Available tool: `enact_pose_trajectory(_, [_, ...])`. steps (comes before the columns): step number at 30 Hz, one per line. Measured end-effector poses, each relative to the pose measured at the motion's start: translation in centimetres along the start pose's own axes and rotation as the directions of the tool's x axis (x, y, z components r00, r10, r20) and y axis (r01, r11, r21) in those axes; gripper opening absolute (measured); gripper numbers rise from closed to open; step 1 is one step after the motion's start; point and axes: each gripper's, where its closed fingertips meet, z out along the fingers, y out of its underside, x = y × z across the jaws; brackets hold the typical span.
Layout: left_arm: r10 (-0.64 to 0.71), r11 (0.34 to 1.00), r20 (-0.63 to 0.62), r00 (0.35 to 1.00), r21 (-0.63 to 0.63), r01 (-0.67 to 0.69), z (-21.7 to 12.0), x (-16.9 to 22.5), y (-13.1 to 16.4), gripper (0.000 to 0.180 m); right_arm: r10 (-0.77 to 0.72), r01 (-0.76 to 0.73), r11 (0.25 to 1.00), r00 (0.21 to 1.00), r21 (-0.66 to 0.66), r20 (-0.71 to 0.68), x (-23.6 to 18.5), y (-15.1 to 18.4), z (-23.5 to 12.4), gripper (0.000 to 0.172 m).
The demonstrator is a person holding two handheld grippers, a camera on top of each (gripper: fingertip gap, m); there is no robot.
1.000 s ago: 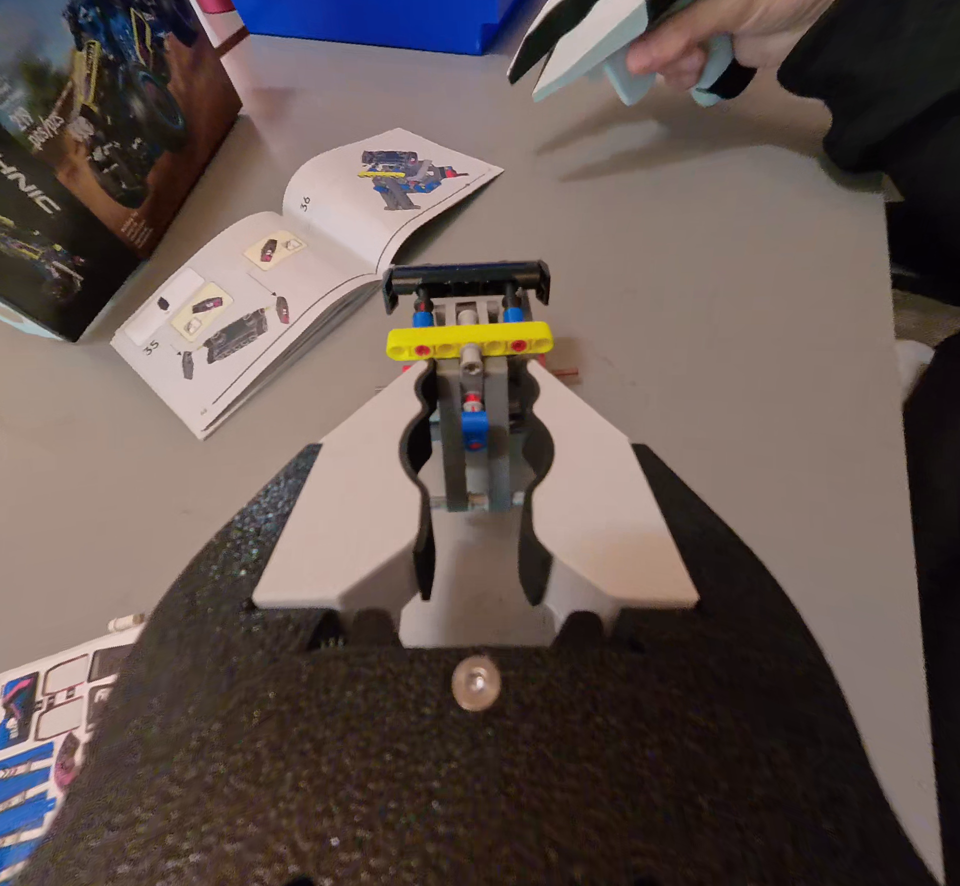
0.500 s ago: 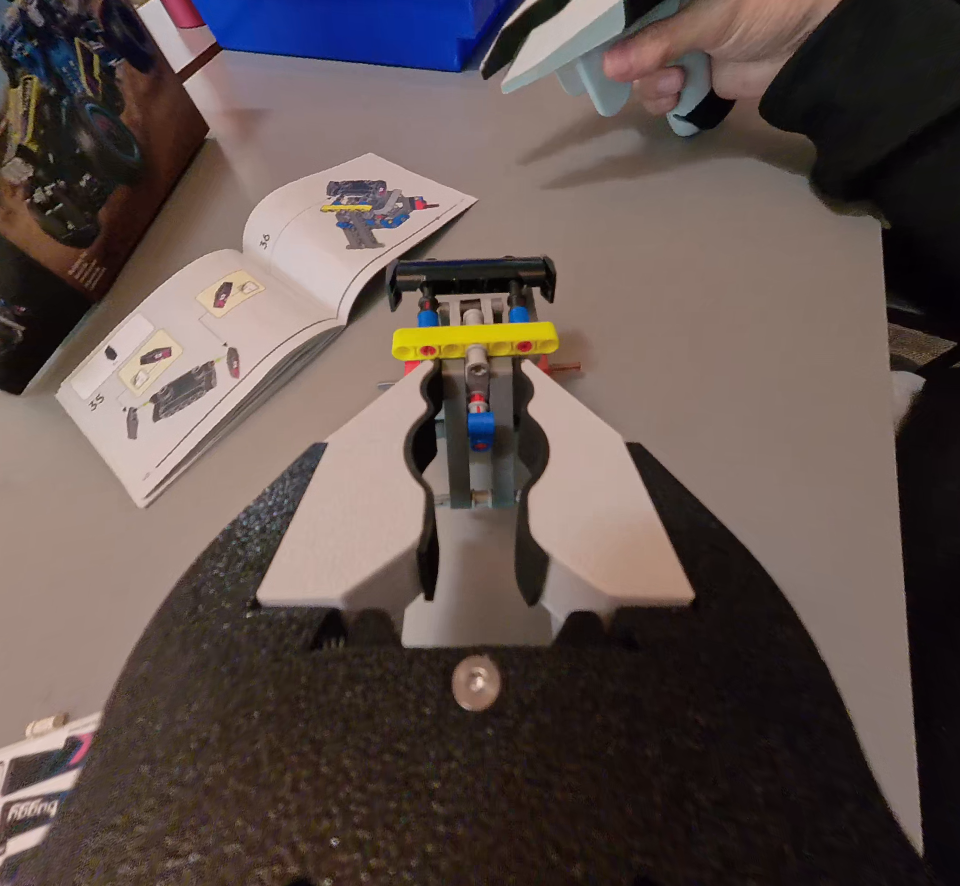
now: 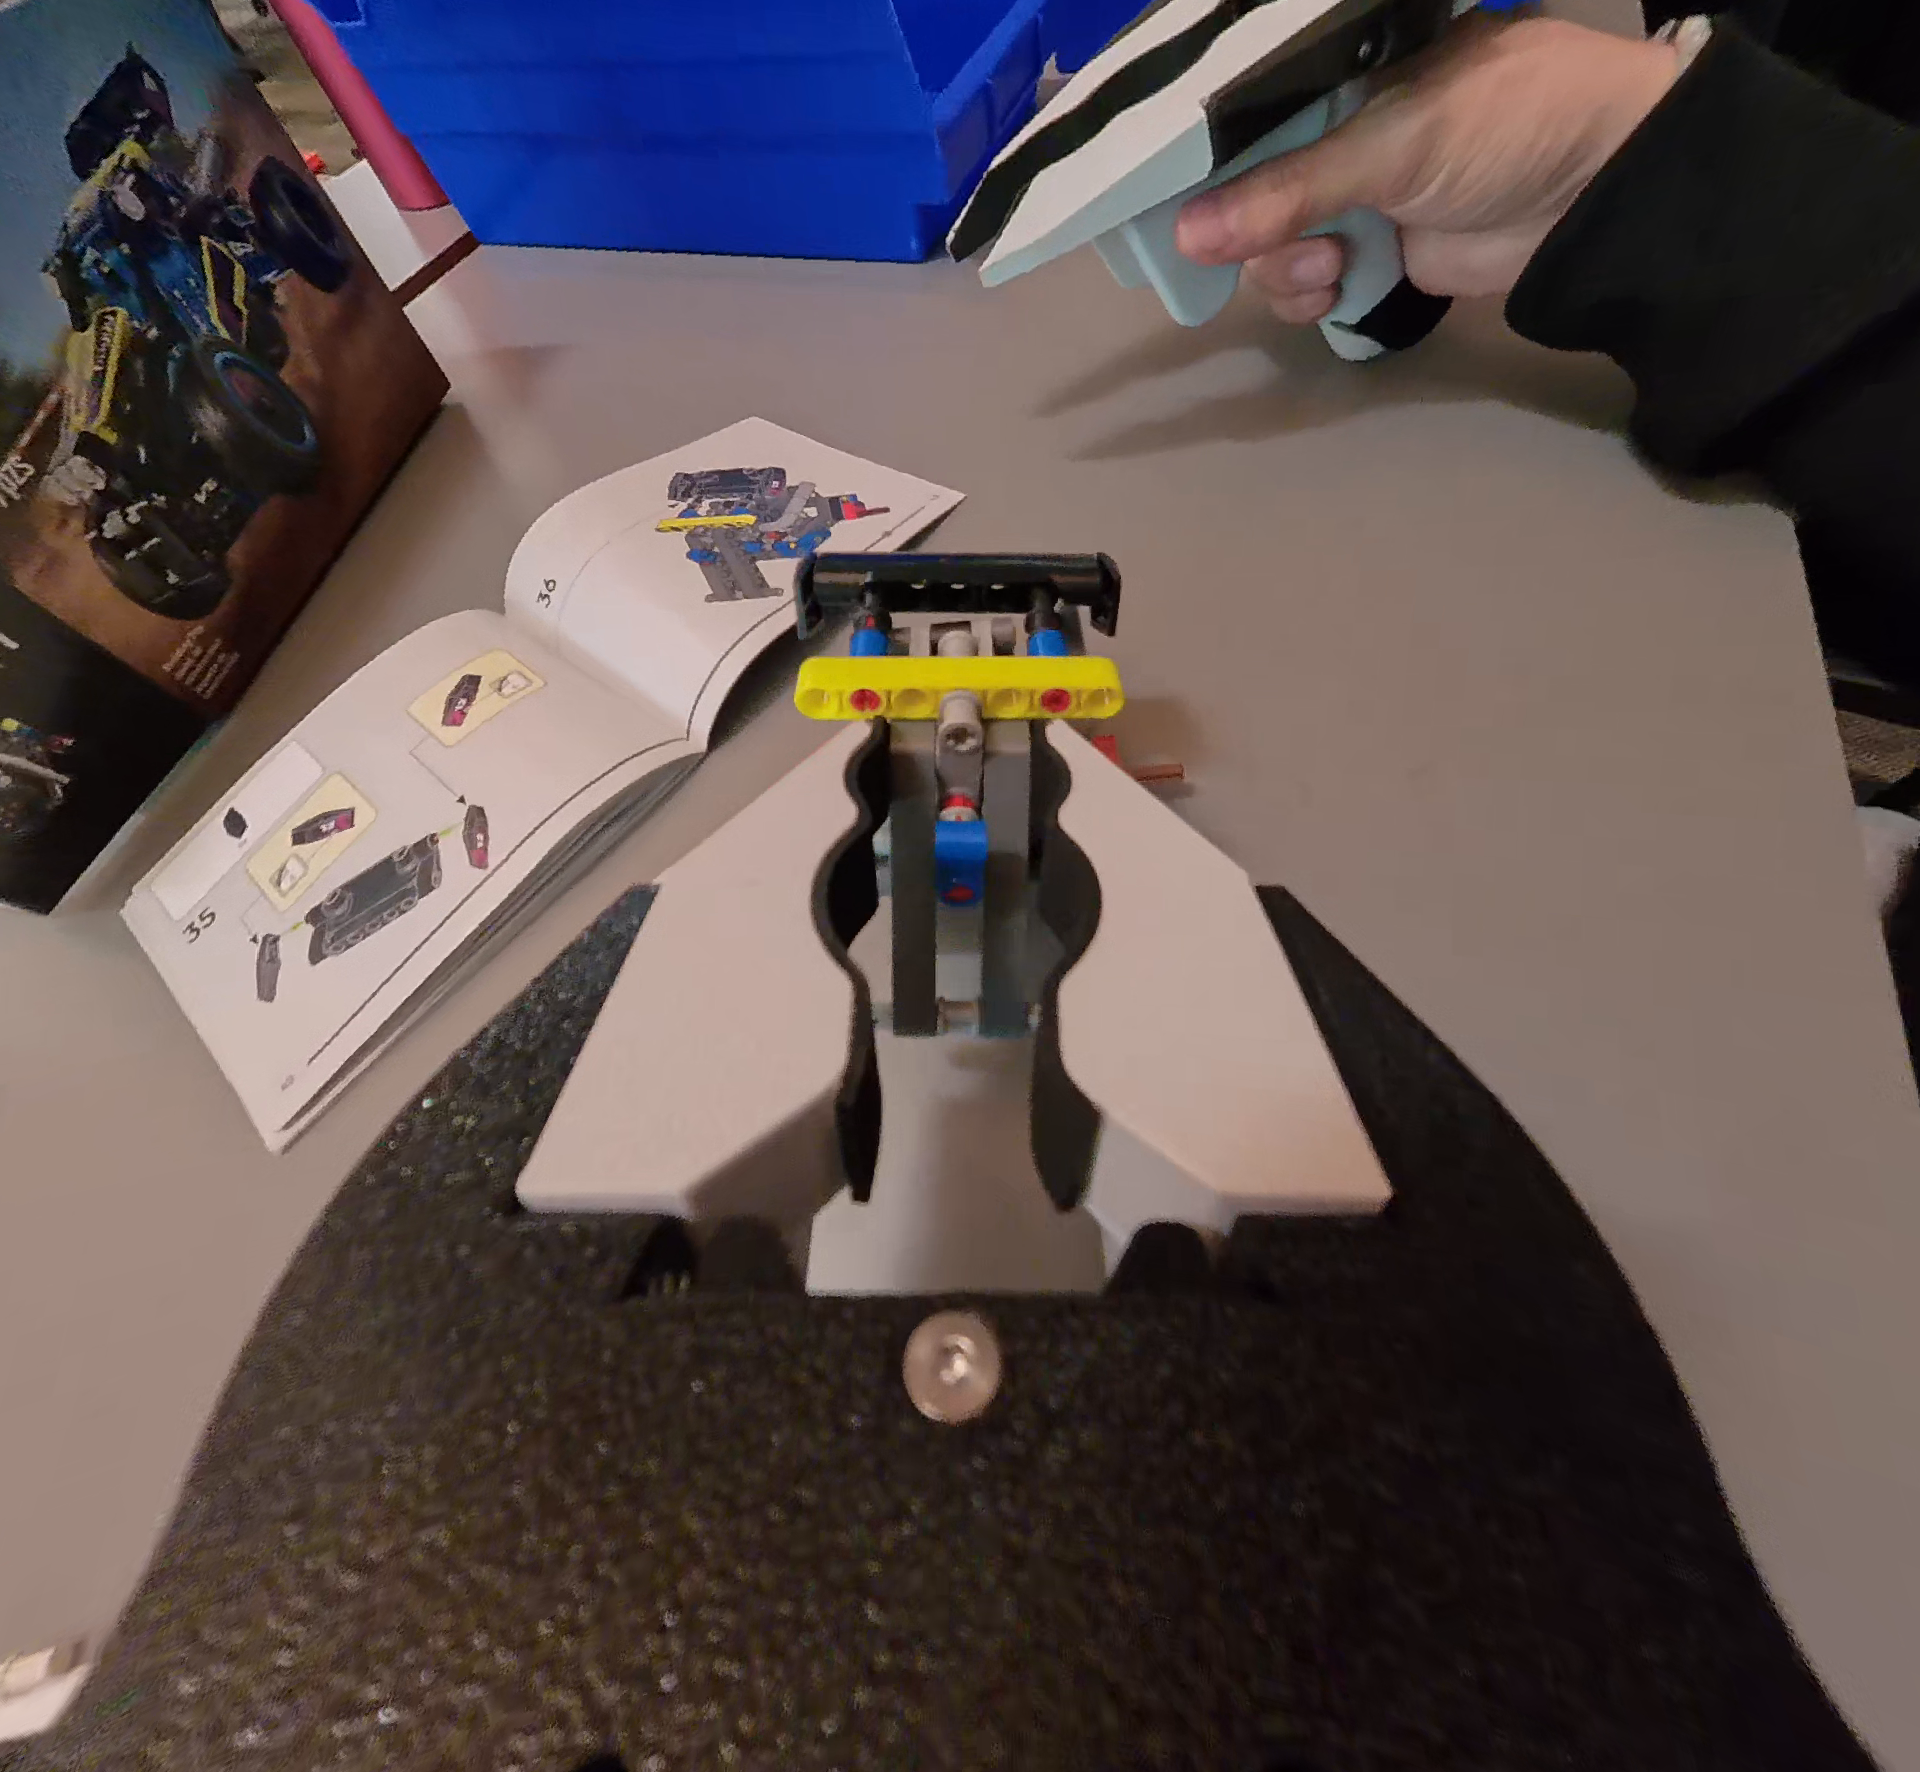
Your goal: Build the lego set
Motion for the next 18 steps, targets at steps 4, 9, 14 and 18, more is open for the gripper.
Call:
enact_pose_trajectory(4, [-0.044, 0.999, -0.023, 0.999, 0.021, 0.044, 0.5, -0.4, -0.2, 0.023, -0.008, 0.008, 0.999, 1.000, -0.031, 0.000, -0.1, 0.4, 0.4, 0.022])
enact_pose_trajectory(9, [-0.061, 0.997, -0.044, 0.997, 0.039, 0.062, 0.7, -0.4, -0.4, 0.023, -0.030, 0.030, 0.997, 1.000, -0.073, 0.002, -0.3, 0.9, 0.8, 0.021])
enact_pose_trajectory(14, [-0.086, 0.995, -0.049, 0.995, 0.041, 0.088, 0.7, -0.4, -0.3, 0.023, -0.066, 0.067, 0.990, 0.998, -0.126, 0.008, -0.7, 1.6, 1.3, 0.021])
enact_pose_trajectory(18, [-0.133, 0.990, -0.051, 0.990, 0.043, 0.135, 0.7, -0.5, -0.3, 0.023, -0.106, 0.107, 0.979, 0.994, -0.174, 0.017, -1.1, 2.3, 1.7, 0.022])
